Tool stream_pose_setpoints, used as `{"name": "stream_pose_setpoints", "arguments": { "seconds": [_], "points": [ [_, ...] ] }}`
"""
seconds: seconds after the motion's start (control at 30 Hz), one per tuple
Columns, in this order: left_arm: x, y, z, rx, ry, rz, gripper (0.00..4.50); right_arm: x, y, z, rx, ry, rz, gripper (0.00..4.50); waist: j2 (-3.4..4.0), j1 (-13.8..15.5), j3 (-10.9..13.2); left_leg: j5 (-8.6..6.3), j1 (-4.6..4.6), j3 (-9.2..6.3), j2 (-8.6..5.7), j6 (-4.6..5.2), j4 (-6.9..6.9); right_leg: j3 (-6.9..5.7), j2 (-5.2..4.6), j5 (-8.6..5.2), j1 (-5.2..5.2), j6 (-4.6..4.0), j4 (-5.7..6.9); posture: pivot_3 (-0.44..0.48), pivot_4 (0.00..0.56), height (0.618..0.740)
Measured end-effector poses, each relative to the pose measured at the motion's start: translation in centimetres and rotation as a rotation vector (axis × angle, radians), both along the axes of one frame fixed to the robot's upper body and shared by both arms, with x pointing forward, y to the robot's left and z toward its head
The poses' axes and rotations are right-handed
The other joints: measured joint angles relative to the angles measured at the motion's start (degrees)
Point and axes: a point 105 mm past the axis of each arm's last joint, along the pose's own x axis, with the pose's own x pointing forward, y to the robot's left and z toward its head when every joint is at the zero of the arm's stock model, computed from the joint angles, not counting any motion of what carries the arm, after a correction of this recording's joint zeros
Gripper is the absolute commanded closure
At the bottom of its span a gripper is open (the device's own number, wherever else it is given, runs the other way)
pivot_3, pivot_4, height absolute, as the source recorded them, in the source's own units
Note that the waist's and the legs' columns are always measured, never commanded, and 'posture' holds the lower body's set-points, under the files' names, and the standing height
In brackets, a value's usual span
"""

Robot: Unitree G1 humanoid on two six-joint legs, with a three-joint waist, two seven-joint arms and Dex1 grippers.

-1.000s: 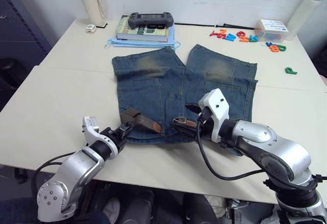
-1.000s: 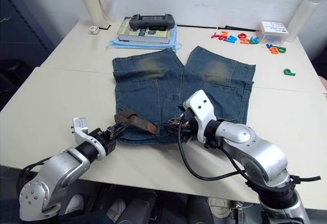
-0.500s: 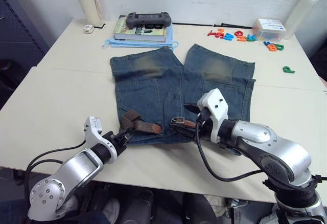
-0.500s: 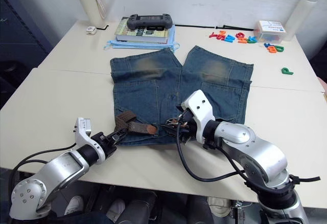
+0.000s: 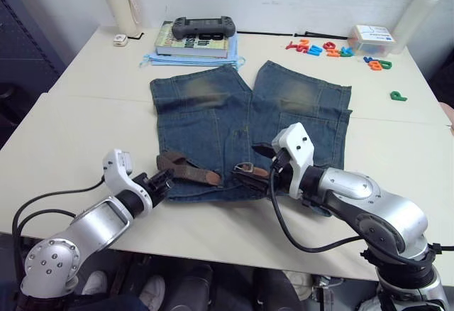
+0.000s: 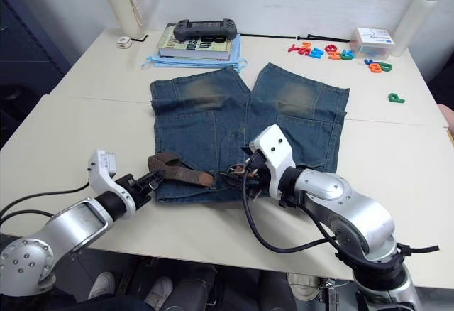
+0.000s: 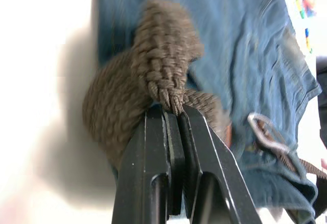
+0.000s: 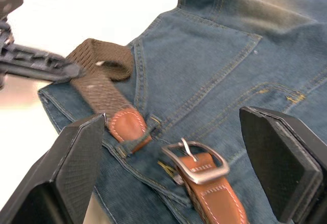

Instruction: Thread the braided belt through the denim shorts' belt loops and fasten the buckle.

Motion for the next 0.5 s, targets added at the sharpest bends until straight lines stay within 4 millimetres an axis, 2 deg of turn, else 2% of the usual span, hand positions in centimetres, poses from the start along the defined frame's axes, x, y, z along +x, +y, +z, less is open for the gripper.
{"name": "stream_pose_setpoints", "arguments": {
  "seconds": [0.27,0.5],
  "points": [
    [0.1,-0.9,-1.0,0.139,-0.020,-0.074,4.50,0.0,0.3,0.0,0.021,0.004,-0.014,0.05,0.00,0.06,0.00,0.01,0.01,-0.01,0.00,-0.01,0.01,-0.01,0.00,0.01,0.03,0.01,0.01,0.000,0.150,0.667],
    [0.7,0.1,-2.5,0.261,0.013,-0.054,4.50,-0.4,0.4,-0.1,0.017,0.005,-0.031,0.05,0.00,0.01,0.00,0.01,0.02,-0.01,-0.01,-0.01,0.00,0.00,0.00,0.01,0.02,0.02,0.04,0.000,0.150,0.667]
  ]
}}
